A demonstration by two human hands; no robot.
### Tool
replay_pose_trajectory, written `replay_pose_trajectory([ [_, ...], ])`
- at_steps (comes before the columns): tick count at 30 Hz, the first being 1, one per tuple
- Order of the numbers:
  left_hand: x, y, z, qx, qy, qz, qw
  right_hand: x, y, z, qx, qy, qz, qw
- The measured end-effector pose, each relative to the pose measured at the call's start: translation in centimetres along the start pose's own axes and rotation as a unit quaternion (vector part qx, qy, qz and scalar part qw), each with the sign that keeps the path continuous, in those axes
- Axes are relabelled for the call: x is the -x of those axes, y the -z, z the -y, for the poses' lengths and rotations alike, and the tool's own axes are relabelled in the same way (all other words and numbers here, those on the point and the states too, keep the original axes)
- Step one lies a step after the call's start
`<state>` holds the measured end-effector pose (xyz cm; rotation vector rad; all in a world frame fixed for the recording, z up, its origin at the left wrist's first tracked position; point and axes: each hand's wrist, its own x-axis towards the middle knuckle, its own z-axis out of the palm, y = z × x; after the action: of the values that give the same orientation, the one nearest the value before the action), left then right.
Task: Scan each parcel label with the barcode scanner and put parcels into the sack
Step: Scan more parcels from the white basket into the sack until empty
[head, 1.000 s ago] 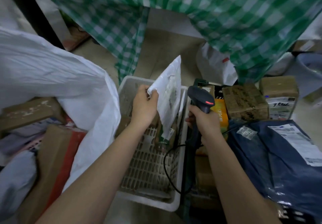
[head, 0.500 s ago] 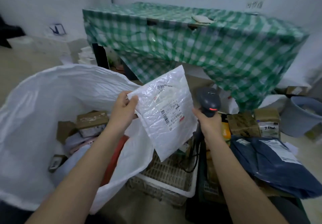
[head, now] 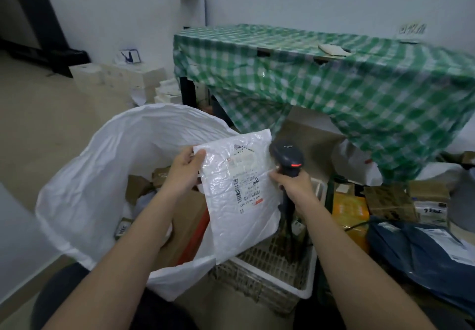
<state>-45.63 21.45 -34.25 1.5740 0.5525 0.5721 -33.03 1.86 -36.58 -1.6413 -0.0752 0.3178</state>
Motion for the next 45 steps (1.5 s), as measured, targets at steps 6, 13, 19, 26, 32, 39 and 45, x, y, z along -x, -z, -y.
replay_pose_trajectory([
  [6, 0.8, 1.1, 0.8, 0.018, 0.030, -0.007, 0.999, 0.2, -1.4, -0.1, -0.060, 0.003, -0.049, 0.997],
  [13, 2.4, 0.5, 3.9, -0.026, -0.011, -0.032, 0.999, 0.1, -1.1, -0.3, 0.048, 0.078, -0.081, 0.993],
  [19, -0.1, 1.9, 2.7, -0.042, -0.028, -0.020, 0.999, 1.6, 1.7, 0.3, 0.388, 0.167, 0.102, 0.901],
  [26, -0.7, 2.5, 3.2, -0.022, -0.028, -0.053, 0.998, 3.6, 1.4, -0.2, 0.325, 0.135, 0.143, 0.925],
  [32, 0.0, 2.2, 3.3, 0.009, -0.040, -0.092, 0.995, 4.4, 0.3, -0.8, 0.310, 0.109, 0.129, 0.936],
  [39, 0.0, 2.4, 3.0, 0.013, -0.051, -0.099, 0.994, 4.3, -0.2, -0.5, 0.304, 0.113, 0.130, 0.937],
  [45, 0.2, 2.7, 2.8, 0.017, -0.057, -0.097, 0.993, 4.2, -0.7, -0.3, 0.291, 0.108, 0.139, 0.941],
])
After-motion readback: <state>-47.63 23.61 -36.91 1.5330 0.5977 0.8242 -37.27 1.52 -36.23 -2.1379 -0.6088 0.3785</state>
